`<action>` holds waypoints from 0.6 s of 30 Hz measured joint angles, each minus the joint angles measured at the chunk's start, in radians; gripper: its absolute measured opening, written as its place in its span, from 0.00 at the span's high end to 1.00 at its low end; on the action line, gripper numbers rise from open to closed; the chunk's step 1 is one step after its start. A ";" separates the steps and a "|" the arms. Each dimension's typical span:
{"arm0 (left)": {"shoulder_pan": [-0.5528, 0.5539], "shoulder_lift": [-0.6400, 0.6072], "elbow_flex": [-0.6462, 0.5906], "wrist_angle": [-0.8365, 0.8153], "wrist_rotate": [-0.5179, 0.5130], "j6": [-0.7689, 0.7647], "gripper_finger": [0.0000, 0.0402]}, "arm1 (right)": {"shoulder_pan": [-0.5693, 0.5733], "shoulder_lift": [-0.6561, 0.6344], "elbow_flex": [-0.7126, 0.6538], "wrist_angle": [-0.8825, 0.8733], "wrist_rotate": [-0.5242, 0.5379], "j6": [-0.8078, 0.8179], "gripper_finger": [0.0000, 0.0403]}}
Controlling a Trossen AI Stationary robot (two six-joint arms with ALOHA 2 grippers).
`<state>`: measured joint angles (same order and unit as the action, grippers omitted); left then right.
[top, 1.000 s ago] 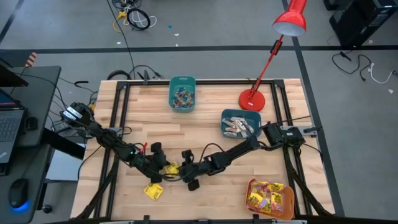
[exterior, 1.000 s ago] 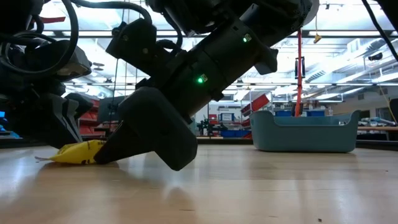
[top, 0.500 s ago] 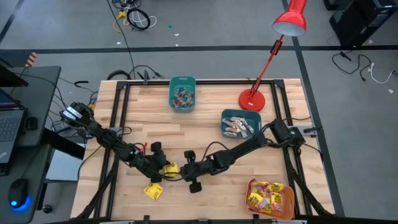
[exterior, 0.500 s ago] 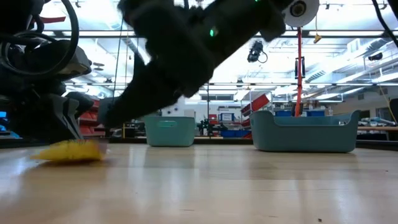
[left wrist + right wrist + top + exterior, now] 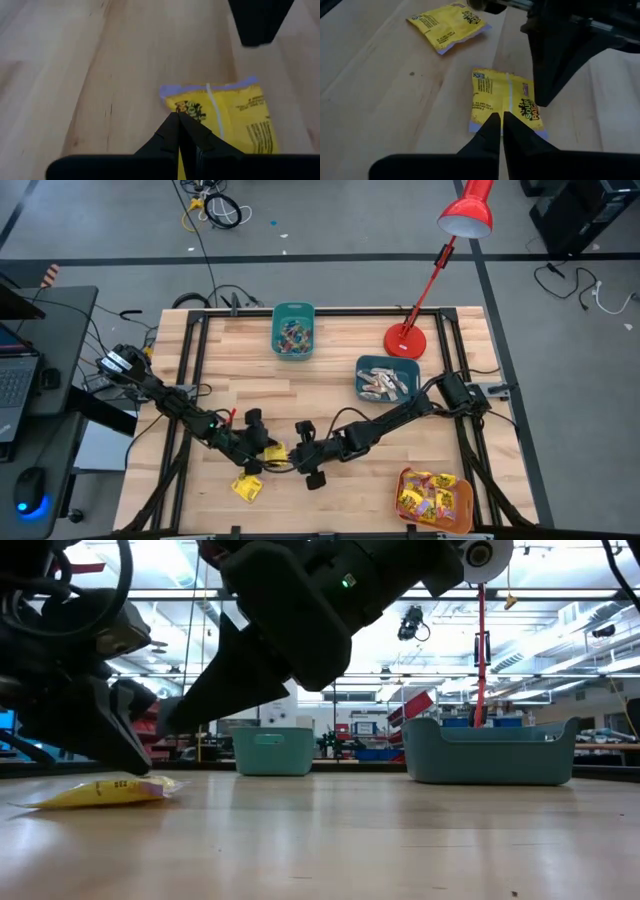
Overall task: Sort candy
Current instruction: Put the yellow candy bag into the orange bin
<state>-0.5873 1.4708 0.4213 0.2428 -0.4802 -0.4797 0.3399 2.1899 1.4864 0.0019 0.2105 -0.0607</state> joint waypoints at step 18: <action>0.006 -0.001 0.000 -0.066 -0.033 -0.077 0.89 | 0.020 0.085 0.002 0.164 0.118 0.007 0.65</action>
<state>-0.5816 1.4696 0.4217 0.1765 -0.5130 -0.5569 0.3595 2.2753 1.4879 0.1661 0.3287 -0.0538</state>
